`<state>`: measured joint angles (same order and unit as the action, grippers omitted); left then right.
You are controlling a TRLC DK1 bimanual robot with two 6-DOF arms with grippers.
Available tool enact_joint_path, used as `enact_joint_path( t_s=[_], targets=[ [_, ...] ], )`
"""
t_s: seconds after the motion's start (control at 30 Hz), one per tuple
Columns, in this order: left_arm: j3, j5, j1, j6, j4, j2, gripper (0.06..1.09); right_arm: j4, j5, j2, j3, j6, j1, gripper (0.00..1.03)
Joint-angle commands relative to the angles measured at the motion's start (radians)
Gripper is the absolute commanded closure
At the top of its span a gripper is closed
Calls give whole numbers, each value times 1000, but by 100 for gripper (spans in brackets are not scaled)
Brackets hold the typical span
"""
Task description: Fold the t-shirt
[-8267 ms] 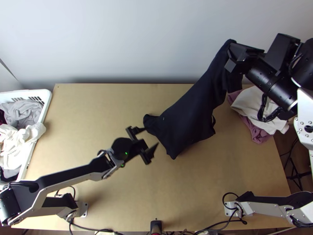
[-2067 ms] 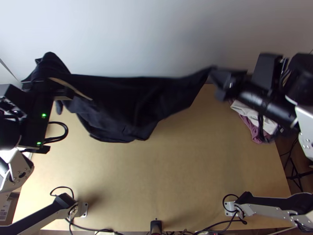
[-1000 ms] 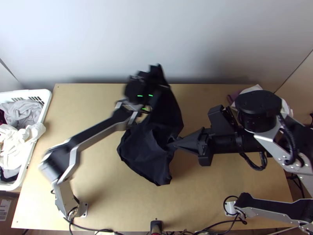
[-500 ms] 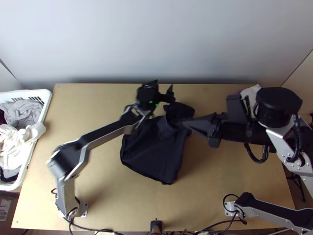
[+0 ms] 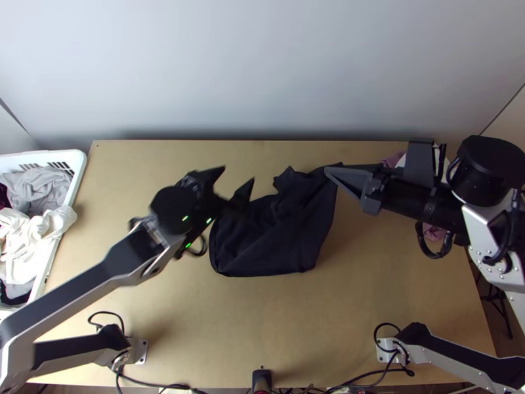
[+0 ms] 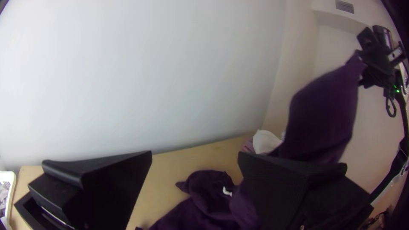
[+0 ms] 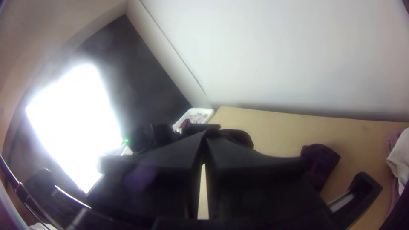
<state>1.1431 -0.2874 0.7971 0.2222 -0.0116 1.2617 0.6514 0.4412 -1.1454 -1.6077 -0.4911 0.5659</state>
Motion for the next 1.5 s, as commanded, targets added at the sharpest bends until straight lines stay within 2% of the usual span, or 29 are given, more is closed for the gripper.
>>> enact_joint_path(
  t_s=[0.0,0.17,0.37,0.57,0.7,0.83,0.93,1.07,1.27,1.4,1.47],
  targets=[
    [-151,31,96,-3,-114,-191,11,-65,-52,-11,32,-9,-17,100],
    [-213,30,269,-53,-65,-137,11,-90,-88,-25,35,-18,-20,100],
    [-217,7,292,-52,122,48,11,-124,-142,-70,2,-18,-35,100],
    [-190,-24,398,-24,213,237,11,-159,-213,-109,-14,-18,-55,100],
    [-128,-114,450,-15,237,375,11,-167,-226,-145,-47,-18,-60,100],
    [-63,-157,452,26,240,462,11,-176,-248,-191,-93,-15,-61,100],
    [-11,-260,456,63,246,515,11,-179,-254,-217,-118,-9,-58,100],
    [4,-392,488,88,260,496,11,-180,-265,-232,-130,-7,-57,100],
    [-48,-470,527,82,312,459,11,-180,-263,-234,-136,-7,-41,100],
    [10,-558,478,71,341,619,11,-174,-263,-234,-152,-7,-32,100],
    [92,-659,467,43,345,736,11,-173,-263,-234,-153,-7,-31,100]
  ],
)
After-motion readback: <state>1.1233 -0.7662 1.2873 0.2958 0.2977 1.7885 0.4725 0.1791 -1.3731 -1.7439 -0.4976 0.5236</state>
